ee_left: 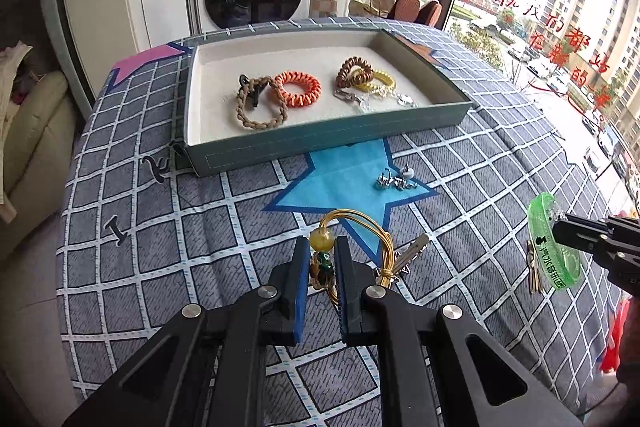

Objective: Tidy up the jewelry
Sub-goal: 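Carry the yellow hair tie and green bangle into the tray with both tools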

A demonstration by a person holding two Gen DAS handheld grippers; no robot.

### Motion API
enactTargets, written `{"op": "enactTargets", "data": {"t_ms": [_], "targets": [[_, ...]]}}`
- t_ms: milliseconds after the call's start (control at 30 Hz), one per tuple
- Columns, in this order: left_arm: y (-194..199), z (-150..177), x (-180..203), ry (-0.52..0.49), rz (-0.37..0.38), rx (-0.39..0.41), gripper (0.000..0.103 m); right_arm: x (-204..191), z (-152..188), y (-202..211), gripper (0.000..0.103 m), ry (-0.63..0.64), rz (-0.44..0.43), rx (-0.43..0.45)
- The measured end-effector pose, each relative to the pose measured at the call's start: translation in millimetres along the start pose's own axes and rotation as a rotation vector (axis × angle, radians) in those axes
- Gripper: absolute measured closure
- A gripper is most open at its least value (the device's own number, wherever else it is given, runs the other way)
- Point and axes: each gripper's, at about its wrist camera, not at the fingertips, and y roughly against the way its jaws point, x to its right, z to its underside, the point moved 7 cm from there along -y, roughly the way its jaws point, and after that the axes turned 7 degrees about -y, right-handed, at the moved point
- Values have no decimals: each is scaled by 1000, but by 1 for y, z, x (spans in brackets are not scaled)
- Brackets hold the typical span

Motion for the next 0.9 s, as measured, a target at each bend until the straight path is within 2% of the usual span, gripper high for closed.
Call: {"op": "enactTargets", "data": {"t_ms": [200,433,733,900], "targets": [[14,-23,-13,51,-8,59,71,-6,-19,0,92,1,-10,9],[21,-58,-25,69,-30,120,71,-15,-58,-2,92,28,-5,31],[3,-103,-50,102,-67,120,71,-24,-120,-22,92,-11,-46,51],[-18,-127,-60,107,-93,103,71,-28,-151,-48,92,-11,-27,54]]}}
